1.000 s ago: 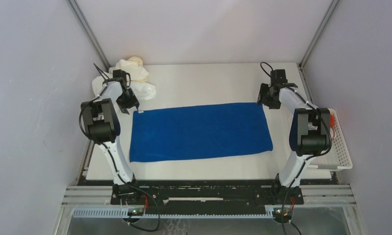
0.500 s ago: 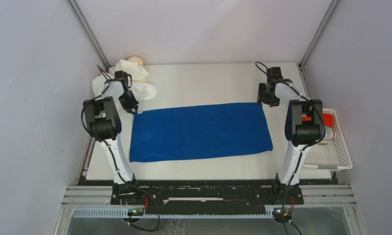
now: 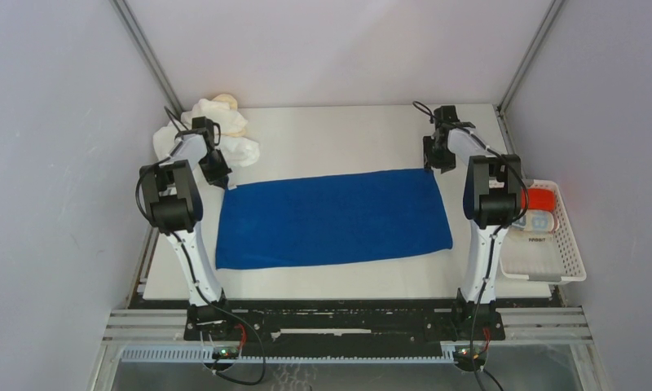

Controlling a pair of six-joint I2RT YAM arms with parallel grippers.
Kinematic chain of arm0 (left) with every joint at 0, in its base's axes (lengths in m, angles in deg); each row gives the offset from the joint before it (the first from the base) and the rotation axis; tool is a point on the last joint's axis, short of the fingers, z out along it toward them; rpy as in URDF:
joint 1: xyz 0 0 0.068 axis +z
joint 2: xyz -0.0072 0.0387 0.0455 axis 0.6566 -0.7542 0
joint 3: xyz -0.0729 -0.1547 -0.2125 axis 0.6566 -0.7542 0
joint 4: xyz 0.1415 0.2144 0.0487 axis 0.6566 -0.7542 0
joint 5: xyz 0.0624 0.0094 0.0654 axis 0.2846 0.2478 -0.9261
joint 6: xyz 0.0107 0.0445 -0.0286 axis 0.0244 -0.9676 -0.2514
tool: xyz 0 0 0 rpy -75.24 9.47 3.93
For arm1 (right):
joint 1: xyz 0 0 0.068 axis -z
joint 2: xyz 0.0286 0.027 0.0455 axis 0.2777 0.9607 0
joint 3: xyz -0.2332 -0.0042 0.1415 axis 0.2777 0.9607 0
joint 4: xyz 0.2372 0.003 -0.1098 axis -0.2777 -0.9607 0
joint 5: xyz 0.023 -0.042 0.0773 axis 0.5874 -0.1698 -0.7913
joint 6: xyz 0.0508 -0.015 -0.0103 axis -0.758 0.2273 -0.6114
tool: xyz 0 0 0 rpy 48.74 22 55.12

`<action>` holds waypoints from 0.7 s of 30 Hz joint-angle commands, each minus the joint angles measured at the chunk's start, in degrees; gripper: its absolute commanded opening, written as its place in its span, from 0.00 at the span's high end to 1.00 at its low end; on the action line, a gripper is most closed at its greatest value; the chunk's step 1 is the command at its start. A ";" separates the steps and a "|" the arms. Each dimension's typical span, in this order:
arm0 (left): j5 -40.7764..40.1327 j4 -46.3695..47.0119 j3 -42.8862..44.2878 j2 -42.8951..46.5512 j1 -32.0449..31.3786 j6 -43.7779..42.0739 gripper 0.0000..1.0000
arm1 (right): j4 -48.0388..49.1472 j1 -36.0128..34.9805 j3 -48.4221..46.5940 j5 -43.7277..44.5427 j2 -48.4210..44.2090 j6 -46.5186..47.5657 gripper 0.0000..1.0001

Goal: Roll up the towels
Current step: Fold the towel at the center of the board.

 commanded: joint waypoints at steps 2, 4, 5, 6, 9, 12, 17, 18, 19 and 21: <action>-1.14 -1.28 0.44 -2.87 -0.11 -1.99 1.00 | -4.21 -0.81 -4.73 -2.43 2.91 3.67 0.54; -1.36 -1.39 0.57 -2.97 -0.05 -2.18 1.00 | -5.40 -0.81 -5.70 -3.55 3.85 4.38 0.55; -1.47 -1.40 0.58 -2.95 -0.07 -2.17 1.00 | -5.96 -0.81 -6.15 -3.76 4.11 4.76 0.55; -1.66 -1.48 0.57 -2.92 -0.11 -2.19 1.00 | -6.43 -0.78 -6.41 -3.67 4.11 4.85 0.56; -2.31 -1.69 0.43 -2.68 -0.12 -2.32 1.00 | -5.68 0.10 -5.35 -4.90 1.43 4.52 0.57; -3.04 -1.72 0.34 -2.26 -0.12 -2.35 1.00 | -1.85 1.02 -2.44 -8.95 -3.55 4.39 0.57; -3.28 -1.75 0.49 -2.14 -0.07 -2.34 1.00 | 0.45 1.10 -1.78 -11.87 -4.80 4.97 0.57; -3.36 -1.75 0.44 -2.14 -0.07 -2.40 1.00 | -0.03 1.09 -2.39 -11.92 -3.99 5.11 0.58; -3.42 -1.74 0.41 -2.13 -0.07 -2.39 1.00 | -0.70 1.07 -2.87 -11.99 -3.16 5.38 0.58; -3.49 -1.75 0.31 -2.04 -0.12 -2.38 1.00 | -0.98 0.81 -3.19 -10.74 -2.09 5.79 0.58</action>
